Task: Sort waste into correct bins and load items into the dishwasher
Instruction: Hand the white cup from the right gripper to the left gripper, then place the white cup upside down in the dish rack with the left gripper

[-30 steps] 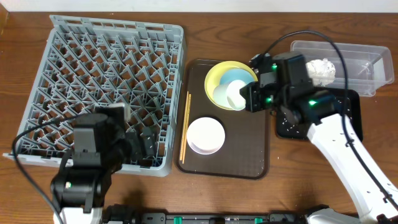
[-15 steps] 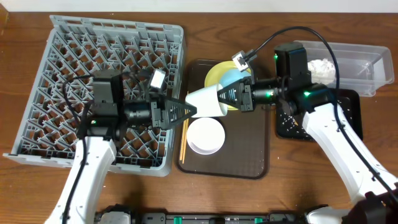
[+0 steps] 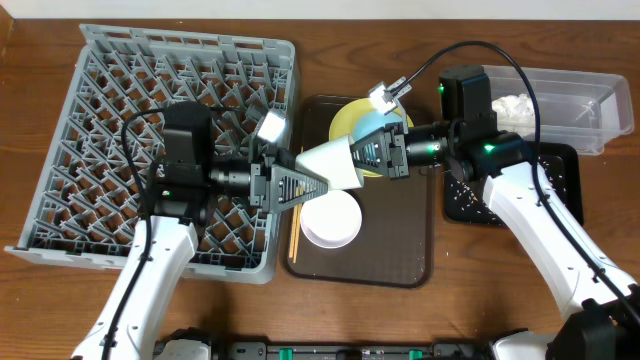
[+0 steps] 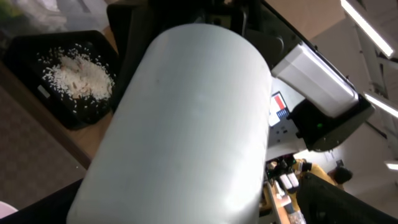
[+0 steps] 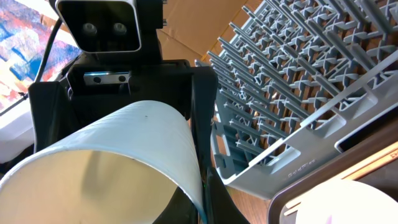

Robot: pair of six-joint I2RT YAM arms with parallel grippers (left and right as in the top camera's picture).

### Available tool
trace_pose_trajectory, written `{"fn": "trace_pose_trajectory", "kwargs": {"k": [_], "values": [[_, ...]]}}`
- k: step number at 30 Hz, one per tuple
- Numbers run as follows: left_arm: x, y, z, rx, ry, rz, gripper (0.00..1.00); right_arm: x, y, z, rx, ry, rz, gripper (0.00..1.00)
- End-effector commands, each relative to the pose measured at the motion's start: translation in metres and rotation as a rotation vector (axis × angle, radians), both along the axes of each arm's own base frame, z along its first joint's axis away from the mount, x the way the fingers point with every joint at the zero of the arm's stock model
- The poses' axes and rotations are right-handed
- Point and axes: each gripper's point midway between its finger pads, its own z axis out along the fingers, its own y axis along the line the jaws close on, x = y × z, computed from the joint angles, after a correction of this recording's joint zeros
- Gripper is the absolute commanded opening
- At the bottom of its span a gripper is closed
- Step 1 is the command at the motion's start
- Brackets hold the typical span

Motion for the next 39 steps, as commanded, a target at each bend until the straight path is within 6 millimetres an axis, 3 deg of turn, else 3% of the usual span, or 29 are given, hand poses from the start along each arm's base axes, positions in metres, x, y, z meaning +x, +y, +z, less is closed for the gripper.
{"fn": "trace_pose_trajectory", "kwargs": {"k": [1, 6, 15, 21, 30, 39], "values": [[0.005, -0.005, 0.006, 0.015, 0.038, 0.022, 0.96, -0.001, 0.001, 0.005, 0.019, 0.005, 0.017, 0.01], [0.017, -0.014, 0.003, 0.05, 0.098, 0.1, 0.93, 0.005, 0.003, 0.011, 0.032, -0.014, 0.002, 0.01], [0.025, -0.02, 0.022, 0.014, 0.071, 0.123, 0.9, 0.009, 0.003, 0.01, 0.022, -0.01, -0.023, 0.01], [0.025, -0.02, 0.023, 0.013, 0.076, 0.123, 0.73, 0.016, 0.002, 0.006, -0.006, -0.003, -0.067, 0.01], [0.027, -0.02, 0.023, 0.014, 0.053, 0.135, 0.65, 0.016, 0.002, 0.005, -0.008, 0.003, -0.067, 0.01], [0.036, -0.019, 0.021, 0.027, -0.063, 0.178, 0.39, 0.015, 0.002, 0.004, -0.01, 0.009, -0.066, 0.02]]}}
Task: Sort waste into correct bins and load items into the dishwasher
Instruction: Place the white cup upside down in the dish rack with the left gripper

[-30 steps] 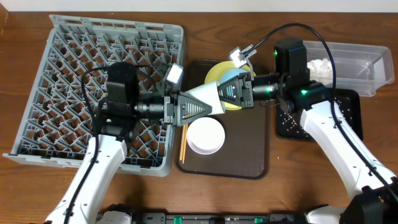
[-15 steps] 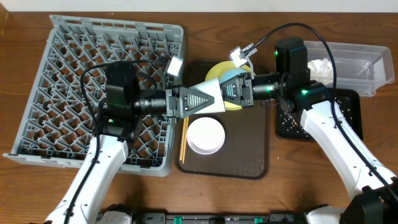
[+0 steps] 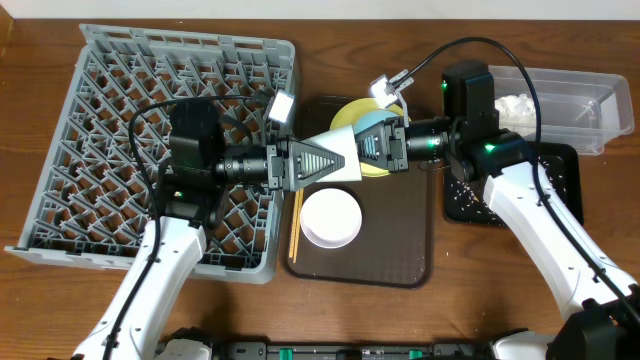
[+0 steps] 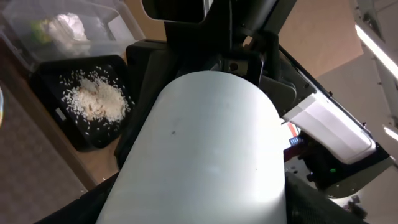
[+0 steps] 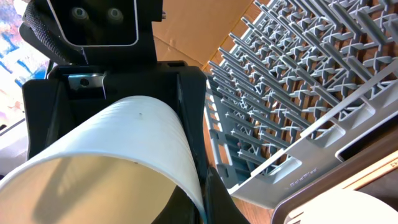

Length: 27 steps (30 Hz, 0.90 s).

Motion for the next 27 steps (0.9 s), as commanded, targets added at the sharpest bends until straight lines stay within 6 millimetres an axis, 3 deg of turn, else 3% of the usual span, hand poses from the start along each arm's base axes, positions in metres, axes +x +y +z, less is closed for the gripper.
{"fn": "trace_pose_trajectory", "kwargs": {"k": [1, 7, 11, 12, 13, 17, 19, 23, 27], "values": [[0.011, 0.0, 0.005, 0.017, -0.108, 0.053, 0.37, 0.007, 0.0, -0.003, -0.024, -0.005, -0.035, 0.04], [0.014, 0.001, 0.005, 0.024, -0.134, 0.069, 0.22, 0.007, 0.0, -0.003, -0.024, -0.005, -0.036, 0.1], [0.014, 0.001, 0.005, 0.027, -0.16, 0.067, 0.19, 0.007, 0.0, -0.003, -0.024, -0.005, -0.036, 0.27], [0.015, 0.002, 0.004, 0.03, -0.179, 0.071, 0.13, 0.007, -0.001, -0.003, -0.024, -0.005, -0.036, 0.29], [0.018, 0.003, 0.003, 0.038, -0.18, 0.091, 0.06, 0.008, -0.001, -0.003, -0.024, -0.005, -0.038, 0.3], [0.039, 0.016, -0.007, 0.092, -0.197, 0.208, 0.06, 0.013, -0.008, -0.004, -0.026, -0.001, -0.061, 0.36], [0.054, 0.03, -0.021, 0.154, -0.181, 0.3, 0.06, 0.019, -0.015, -0.007, -0.041, 0.014, -0.093, 0.38], [0.074, 0.066, -0.048, 0.271, -0.118, 0.454, 0.06, 0.04, -0.043, -0.047, -0.228, 0.073, -0.274, 0.4], [0.079, 0.11, -0.069, 0.391, -0.024, 0.612, 0.06, 0.037, -0.053, -0.064, -0.312, 0.067, -0.286, 0.4]]}}
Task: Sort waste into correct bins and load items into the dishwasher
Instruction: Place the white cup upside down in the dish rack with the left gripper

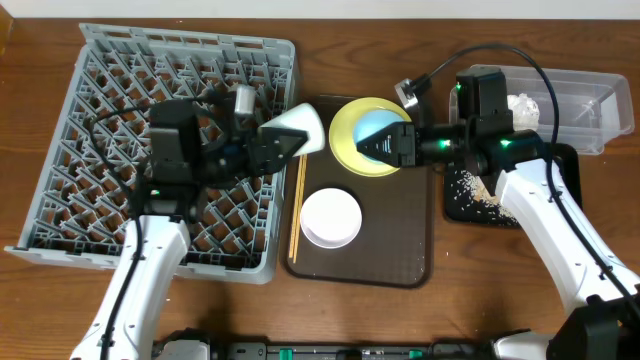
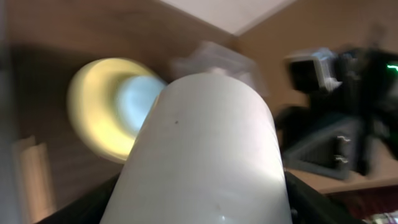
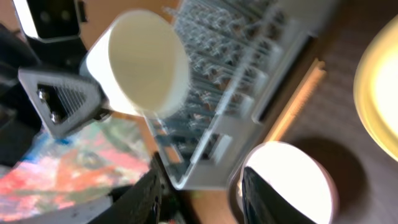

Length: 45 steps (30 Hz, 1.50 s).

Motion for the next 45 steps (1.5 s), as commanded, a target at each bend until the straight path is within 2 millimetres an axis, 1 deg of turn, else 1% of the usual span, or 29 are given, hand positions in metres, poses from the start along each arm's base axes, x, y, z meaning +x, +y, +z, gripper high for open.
{"fn": "trace_pose_trajectory", "kwargs": {"k": [1, 2, 3, 5, 6, 7, 8, 9, 12, 15, 18, 20, 22, 24, 25, 26, 27, 29, 31, 32, 33, 34, 36, 39, 40, 42, 43, 45], "values": [[0.011, 0.055, -0.012, 0.157, 0.012, 0.226, 0.06, 0.007, -0.015, -0.019, -0.129, -0.063, -0.031, 0.4], [0.006, 0.077, -0.018, 0.205, 0.056, 0.303, 0.06, 0.005, -0.021, -0.028, -0.179, -0.052, -0.041, 0.4], [-0.004, 0.101, -0.025, 0.267, 0.122, 0.386, 0.06, 0.003, -0.029, -0.037, -0.245, -0.038, -0.058, 0.4], [-0.019, 0.13, -0.035, 0.364, 0.2, 0.489, 0.06, -0.001, -0.041, -0.049, -0.341, -0.028, -0.076, 0.4], [-0.031, 0.148, -0.041, 0.434, 0.259, 0.558, 0.06, -0.004, -0.058, -0.058, -0.45, -0.022, -0.107, 0.41], [-0.047, 0.171, -0.049, 0.523, 0.334, 0.645, 0.06, -0.005, -0.07, -0.061, -0.525, -0.023, -0.129, 0.41], [-0.062, 0.189, -0.057, 0.604, 0.402, 0.707, 0.06, -0.007, -0.083, -0.063, -0.6, -0.025, -0.157, 0.42], [-0.075, 0.201, -0.064, 0.673, 0.456, 0.749, 0.06, -0.009, -0.096, -0.061, -0.67, -0.035, -0.187, 0.48], [-0.087, 0.214, -0.074, 0.755, 0.52, 0.782, 0.06, -0.014, -0.102, -0.057, -0.701, -0.053, -0.188, 0.49], [-0.087, 0.214, -0.081, 0.762, 0.553, 0.769, 0.06, -0.016, -0.103, -0.058, -0.704, -0.046, -0.187, 0.49], [-0.089, 0.214, -0.094, 0.774, 0.611, 0.744, 0.06, -0.015, -0.103, -0.058, -0.703, -0.046, -0.187, 0.49], [-0.087, 0.209, -0.108, 0.759, 0.67, 0.699, 0.06, -0.016, -0.102, -0.057, -0.701, -0.046, -0.186, 0.49], [-0.084, 0.206, -0.115, 0.746, 0.691, 0.679, 0.06, -0.016, -0.102, -0.057, -0.701, -0.045, -0.186, 0.49], [-0.081, 0.206, -0.127, 0.748, 0.732, 0.658, 0.07, -0.017, -0.102, -0.058, -0.702, -0.041, -0.184, 0.5], [-0.081, 0.206, -0.134, 0.752, 0.754, 0.649, 0.13, -0.017, -0.103, -0.058, -0.703, -0.039, -0.183, 0.5], [-0.08, 0.206, -0.136, 0.754, 0.763, 0.645, 0.17, -0.017, -0.103, -0.058, -0.704, -0.038, -0.183, 0.5], [-0.08, 0.206, -0.141, 0.757, 0.779, 0.638, 0.31, -0.017, -0.103, -0.058, -0.704, -0.038, -0.183, 0.5], [-0.08, 0.206, -0.145, 0.759, 0.795, 0.631, 0.55, -0.018, -0.103, -0.058, -0.704, -0.037, -0.182, 0.54], [-0.079, 0.206, -0.147, 0.76, 0.799, 0.629, 0.58, -0.019, -0.103, -0.059, -0.706, -0.03, -0.18, 0.61], [-0.078, 0.206, -0.146, 0.758, 0.793, 0.632, 0.69, -0.02, -0.103, -0.06, -0.708, -0.025, -0.178, 0.68], [-0.077, 0.207, -0.145, 0.757, 0.785, 0.635, 0.75, -0.021, -0.103, -0.06, -0.708, -0.025, -0.178, 0.72], [-0.077, 0.207, -0.141, 0.755, 0.77, 0.642, 0.81, -0.02, -0.103, -0.06, -0.708, -0.025, -0.178, 0.8], [-0.074, 0.207, -0.13, 0.747, 0.726, 0.661, 0.86, -0.02, -0.103, -0.06, -0.708, -0.025, -0.178, 0.99], [-0.071, 0.207, -0.114, 0.734, 0.662, 0.687, 0.88, -0.02, -0.104, -0.06, -0.709, -0.026, -0.178, 0.99], [-0.071, 0.202, -0.104, 0.704, 0.621, 0.686, 0.89, -0.02, -0.104, -0.059, -0.709, -0.025, -0.181, 0.99], [-0.07, 0.192, -0.091, 0.657, 0.568, 0.669, 0.9, -0.019, -0.108, -0.058, -0.714, -0.03, -0.196, 0.99], [-0.069, 0.183, -0.08, 0.631, 0.518, 0.651, 0.9, -0.017, -0.115, -0.055, -0.726, -0.035, -0.224, 0.99], [-0.067, 0.169, -0.068, 0.613, 0.456, 0.618, 0.91, -0.013, -0.13, -0.049, -0.749, -0.036, -0.295, 0.99]]}}
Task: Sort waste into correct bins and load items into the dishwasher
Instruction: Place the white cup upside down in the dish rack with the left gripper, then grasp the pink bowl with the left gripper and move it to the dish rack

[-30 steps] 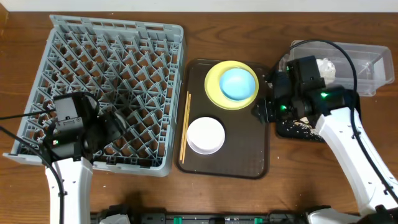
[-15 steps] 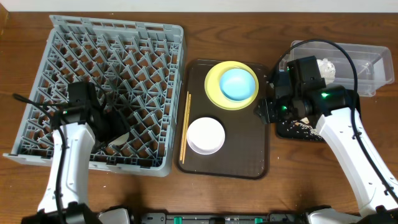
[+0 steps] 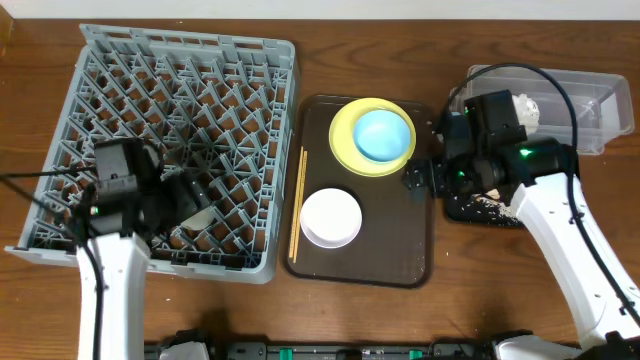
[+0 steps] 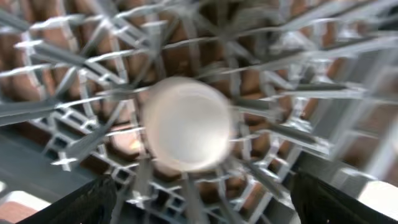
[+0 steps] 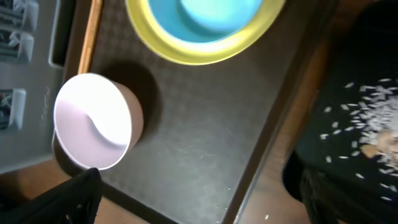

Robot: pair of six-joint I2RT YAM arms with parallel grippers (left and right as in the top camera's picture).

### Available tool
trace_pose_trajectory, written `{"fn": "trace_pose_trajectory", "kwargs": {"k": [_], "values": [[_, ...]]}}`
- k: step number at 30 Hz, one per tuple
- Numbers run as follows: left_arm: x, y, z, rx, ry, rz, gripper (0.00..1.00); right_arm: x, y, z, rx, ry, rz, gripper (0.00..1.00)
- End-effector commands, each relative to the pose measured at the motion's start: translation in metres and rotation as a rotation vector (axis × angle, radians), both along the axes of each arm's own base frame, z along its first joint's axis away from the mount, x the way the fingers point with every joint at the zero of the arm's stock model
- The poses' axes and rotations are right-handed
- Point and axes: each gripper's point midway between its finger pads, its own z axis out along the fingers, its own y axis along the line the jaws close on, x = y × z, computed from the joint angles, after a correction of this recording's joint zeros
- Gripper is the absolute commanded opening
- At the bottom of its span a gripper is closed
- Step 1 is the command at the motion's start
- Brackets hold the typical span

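Note:
The white cup (image 4: 186,124) sits bottom-up among the tines of the grey dishwasher rack (image 3: 120,70), in its front part. My left gripper (image 4: 202,190) hangs just above it, open, its fingers wide of the cup on both sides; in the overhead view the left gripper (image 3: 188,195) covers most of the cup. My right gripper (image 5: 199,186) is open and holds nothing, over the right side of the brown tray (image 5: 205,155); from overhead the right gripper (image 3: 418,180) is at the tray's right edge.
On the tray (image 3: 400,260) lie a yellow plate (image 3: 345,150) with a blue bowl (image 3: 380,135), a white bowl (image 3: 331,216) and chopsticks (image 3: 297,205) along its left edge. A black tray with rice (image 3: 480,205) and a clear bin (image 3: 580,110) with crumpled paper stand at the right.
My left gripper was shut on the cup at the rack's right edge. Now it is open over the rack's front left, with the cup set down among the tines. The right gripper has drawn back rightward.
Both grippers were on the white cup above the tray, and still were 2.4 s ago. Then the right gripper was off it and open while the left held it alone by the rack's edge. Now the cup rests in the rack and both grippers are open.

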Motion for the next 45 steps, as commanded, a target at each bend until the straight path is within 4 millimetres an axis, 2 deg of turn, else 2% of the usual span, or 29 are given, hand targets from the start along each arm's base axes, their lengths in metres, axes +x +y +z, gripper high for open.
{"fn": "trace_pose_trajectory", "kwargs": {"k": [1, 4, 5, 6, 7, 9, 10, 11, 14, 17, 20, 22, 23, 26, 27, 29, 30, 32, 33, 35, 37, 38, 40, 42, 45], "values": [[0.008, -0.035, 0.032, -0.032, -0.13, -0.13, 0.91, 0.01, -0.028, 0.024, -0.039, -0.088, -0.104, 0.99], [0.012, -0.075, 0.043, -0.034, -0.19, -0.28, 0.92, 0.013, -0.05, 0.038, -0.031, -0.12, -0.212, 0.99], [0.014, -0.1, 0.045, -0.04, -0.21, -0.367, 0.92, 0.012, -0.059, 0.042, -0.027, -0.129, -0.251, 0.99], [0.014, -0.111, 0.046, -0.043, -0.218, -0.407, 0.92, 0.012, -0.063, 0.043, -0.027, -0.13, -0.263, 0.99], [0.015, -0.133, 0.045, -0.036, -0.231, -0.482, 0.93, 0.009, -0.071, 0.043, -0.031, -0.12, -0.285, 0.99], [0.014, -0.162, 0.039, -0.007, -0.232, -0.576, 0.93, 0.005, -0.077, 0.04, -0.037, -0.095, -0.305, 0.99], [0.012, -0.185, 0.033, 0.0, -0.228, -0.651, 0.95, 0.003, -0.079, 0.039, -0.039, -0.086, -0.311, 0.99], [0.01, -0.199, 0.028, -0.004, -0.225, -0.694, 0.98, 0.002, -0.079, 0.038, -0.04, -0.083, -0.312, 0.99], [0.002, -0.252, 0.006, -0.015, -0.204, -0.842, 0.99, 0.002, -0.079, 0.038, -0.04, -0.081, -0.311, 0.99], [-0.007, -0.289, -0.024, -0.014, -0.161, -0.941, 0.99, 0.0, -0.079, 0.037, -0.042, -0.072, -0.311, 0.99], [-0.015, -0.311, -0.061, 0.001, -0.094, -1.003, 0.98, -0.001, -0.079, 0.036, -0.044, -0.066, -0.308, 0.99], [-0.021, -0.318, -0.083, 0.017, -0.043, -1.027, 0.95, -0.001, -0.079, 0.036, -0.045, -0.065, -0.308, 0.99], [-0.023, -0.318, -0.093, 0.024, -0.018, -1.034, 0.89, -0.001, -0.079, 0.036, -0.045, -0.065, -0.308, 0.99], [-0.028, -0.315, -0.117, 0.047, 0.052, -1.038, 0.46, -0.001, -0.079, 0.036, -0.044, -0.065, -0.308, 0.99], [-0.029, -0.314, -0.123, 0.052, 0.07, -1.038, 0.35, -0.001, -0.079, 0.036, -0.044, -0.065, -0.308, 0.99], [-0.03, -0.314, -0.125, 0.051, 0.075, -1.039, 0.19, -0.001, -0.079, 0.036, -0.045, -0.065, -0.308, 0.99], [-0.029, -0.315, -0.122, 0.048, 0.064, -1.039, 0.06, -0.001, -0.079, 0.036, -0.045, -0.065, -0.308, 0.99], [-0.027, -0.317, -0.116, 0.041, 0.043, -1.039, 0.06, -0.001, -0.079, 0.036, -0.044, -0.066, -0.308, 0.99], [-0.025, -0.319, -0.106, 0.032, 0.017, -1.039, 0.06, -0.001, -0.079, 0.036, -0.045, -0.065, -0.308, 0.99], [-0.017, -0.325, -0.071, 0.0, -0.082, -1.033, 0.06, -0.001, -0.079, 0.036, -0.045, -0.065, -0.308, 0.99], [-0.006, -0.323, -0.035, -0.029, -0.182, -1.004, 0.06, -0.001, -0.079, 0.036, -0.045, -0.065, -0.308, 0.99], [-0.002, -0.32, -0.024, -0.037, -0.21, -0.991, 0.06, -0.001, -0.079, 0.036, -0.045, -0.065, -0.308, 0.99], [0.013, -0.303, 0.009, -0.064, -0.294, -0.928, 0.06, -0.001, -0.079, 0.036, -0.045, -0.065, -0.308, 0.99], [0.03, -0.274, 0.046, -0.153, -0.379, -0.85, 0.06, -0.001, -0.079, 0.036, -0.044, -0.065, -0.308, 0.99], [0.046, -0.241, 0.07, -0.266, -0.425, -0.785, 0.06, -0.002, -0.079, 0.036, -0.045, -0.064, -0.308, 0.99]]}}
